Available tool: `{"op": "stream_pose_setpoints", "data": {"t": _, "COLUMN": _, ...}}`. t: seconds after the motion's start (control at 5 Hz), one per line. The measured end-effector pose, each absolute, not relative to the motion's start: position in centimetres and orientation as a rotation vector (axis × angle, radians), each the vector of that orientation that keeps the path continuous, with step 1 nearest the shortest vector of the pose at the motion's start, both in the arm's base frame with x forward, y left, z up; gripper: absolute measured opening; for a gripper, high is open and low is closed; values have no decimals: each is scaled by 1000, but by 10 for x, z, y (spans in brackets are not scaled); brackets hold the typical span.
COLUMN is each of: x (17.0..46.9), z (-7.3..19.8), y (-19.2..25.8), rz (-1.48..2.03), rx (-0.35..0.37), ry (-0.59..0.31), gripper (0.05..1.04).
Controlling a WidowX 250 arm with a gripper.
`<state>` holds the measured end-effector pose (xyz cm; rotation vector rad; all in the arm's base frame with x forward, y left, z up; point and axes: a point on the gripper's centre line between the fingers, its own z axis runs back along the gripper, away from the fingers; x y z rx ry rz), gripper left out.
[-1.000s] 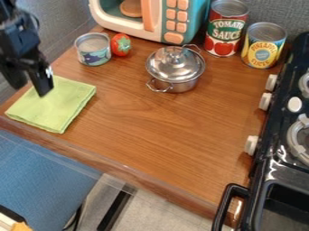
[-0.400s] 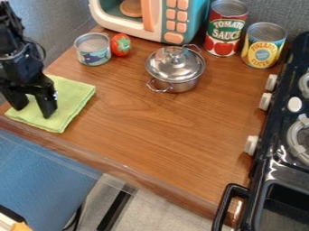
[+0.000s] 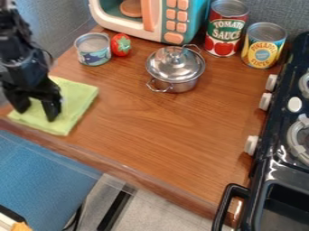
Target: Move the green towel to the front right of the table
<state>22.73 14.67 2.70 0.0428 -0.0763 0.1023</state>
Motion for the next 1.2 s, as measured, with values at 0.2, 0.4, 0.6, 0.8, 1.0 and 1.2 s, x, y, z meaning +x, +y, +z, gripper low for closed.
{"op": "stream_pose_setpoints", "data": {"t": 0.2, "x": 222, "z": 28, "y": 105, "rz": 47, "rx": 35, "ry": -73, "gripper": 1000}}
{"op": "stream_pose_setpoints", "data": {"t": 0.4, "x": 220, "z": 31, "y": 57, "rz": 0, "rx": 12, "ry": -68, "gripper": 1000}}
{"op": "stream_pose_setpoints", "data": {"t": 0.6, "x": 222, "z": 31, "y": 13, "rz": 5, "rx": 17, "ry": -55, "gripper": 1000}}
{"op": "stream_pose_setpoints", "data": {"t": 0.8, "x": 225, "z": 31, "y": -18, "rz": 47, "rx": 19, "ry": -66, "gripper": 1000}}
{"op": "stream_pose_setpoints", "data": {"t": 1.0, "x": 236, "z": 29, "y": -33, "rz": 109, "rx": 4, "ry": -76, "gripper": 1000}}
{"op": "stream_pose_setpoints", "data": {"t": 1.2, "x": 246, "z": 30, "y": -43, "rz": 124, "rx": 5, "ry": -115, "gripper": 1000}}
